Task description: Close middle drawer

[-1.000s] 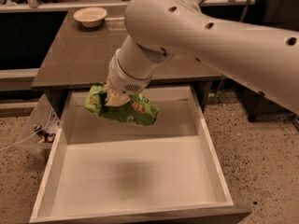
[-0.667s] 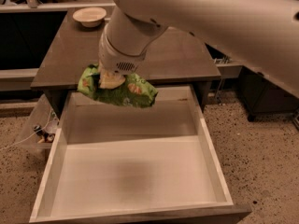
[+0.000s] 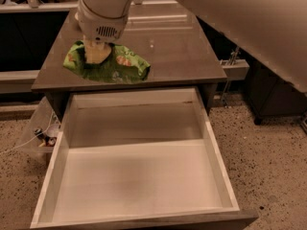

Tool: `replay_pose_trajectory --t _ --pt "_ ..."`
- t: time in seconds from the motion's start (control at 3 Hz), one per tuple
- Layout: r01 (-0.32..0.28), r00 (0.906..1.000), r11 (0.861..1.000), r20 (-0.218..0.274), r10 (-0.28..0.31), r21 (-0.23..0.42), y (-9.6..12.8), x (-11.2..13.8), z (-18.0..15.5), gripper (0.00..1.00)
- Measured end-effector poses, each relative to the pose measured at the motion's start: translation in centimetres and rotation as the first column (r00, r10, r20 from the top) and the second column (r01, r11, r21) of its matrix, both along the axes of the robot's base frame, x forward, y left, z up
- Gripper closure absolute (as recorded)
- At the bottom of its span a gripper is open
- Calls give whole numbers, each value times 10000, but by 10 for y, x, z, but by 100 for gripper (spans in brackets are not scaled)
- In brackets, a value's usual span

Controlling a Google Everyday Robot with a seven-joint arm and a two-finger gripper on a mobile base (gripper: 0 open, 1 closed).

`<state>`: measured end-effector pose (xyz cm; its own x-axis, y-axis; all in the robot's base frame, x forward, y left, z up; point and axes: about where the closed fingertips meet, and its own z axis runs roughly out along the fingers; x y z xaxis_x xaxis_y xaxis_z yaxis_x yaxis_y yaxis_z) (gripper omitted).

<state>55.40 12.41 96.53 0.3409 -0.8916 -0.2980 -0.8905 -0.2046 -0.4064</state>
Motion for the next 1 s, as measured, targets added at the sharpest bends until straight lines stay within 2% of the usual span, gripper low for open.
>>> replay_pose_trajectory --t 0.33,0.67,1.0 --pt "-365 9986 9993 -380 364 -17 24 24 -15 100" --pt "-652 9924 9978 -1053 632 -156 44 46 -47 100" --pt "-817 9825 9959 -1711 741 -378 52 57 -82 100"
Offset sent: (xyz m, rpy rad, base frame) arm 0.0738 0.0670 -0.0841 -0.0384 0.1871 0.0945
